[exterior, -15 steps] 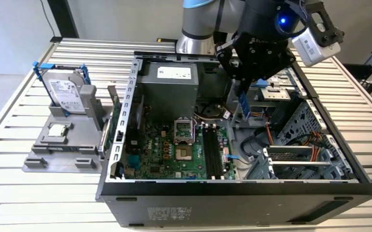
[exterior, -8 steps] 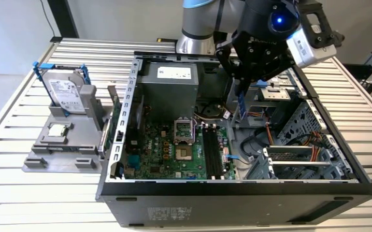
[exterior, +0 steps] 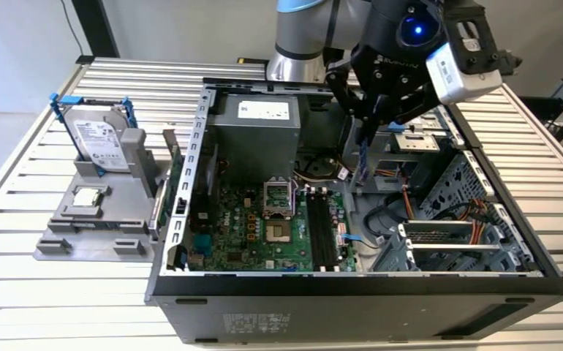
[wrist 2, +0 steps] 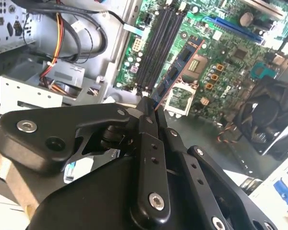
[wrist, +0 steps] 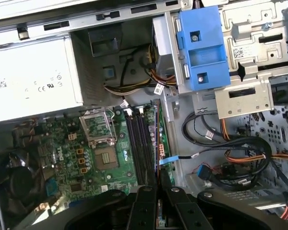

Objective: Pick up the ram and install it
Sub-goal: 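Insert the ram into the slot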

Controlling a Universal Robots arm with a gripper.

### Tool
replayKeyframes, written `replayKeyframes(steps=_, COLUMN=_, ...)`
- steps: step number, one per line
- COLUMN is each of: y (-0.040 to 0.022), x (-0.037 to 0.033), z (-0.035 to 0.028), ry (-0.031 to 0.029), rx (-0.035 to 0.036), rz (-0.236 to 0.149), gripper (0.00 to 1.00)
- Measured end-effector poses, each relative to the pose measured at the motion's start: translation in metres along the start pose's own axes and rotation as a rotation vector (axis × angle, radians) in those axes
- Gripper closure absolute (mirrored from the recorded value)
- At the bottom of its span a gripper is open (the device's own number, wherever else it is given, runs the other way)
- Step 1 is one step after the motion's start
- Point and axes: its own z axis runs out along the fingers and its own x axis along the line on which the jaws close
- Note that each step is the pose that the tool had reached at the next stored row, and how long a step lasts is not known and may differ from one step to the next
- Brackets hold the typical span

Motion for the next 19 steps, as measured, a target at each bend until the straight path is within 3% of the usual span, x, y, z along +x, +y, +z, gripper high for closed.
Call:
replayKeyframes(steps=4, y=0.0, x=0.0001, z=0.0, ry=-0.0002, rx=-0.0003, rz=0.026, gripper=1.0)
replayKeyframes(steps=9, y=0.0, x=-0.0002, z=0.0004, ry=-0.0002, rx=-0.0003, rz=0.024, gripper=1.0)
replayKeyframes(steps=19, y=0.0007, x=-0.0034, z=0.004, ry=0.0005, rx=0.001, rz=-0.094, gripper=1.0)
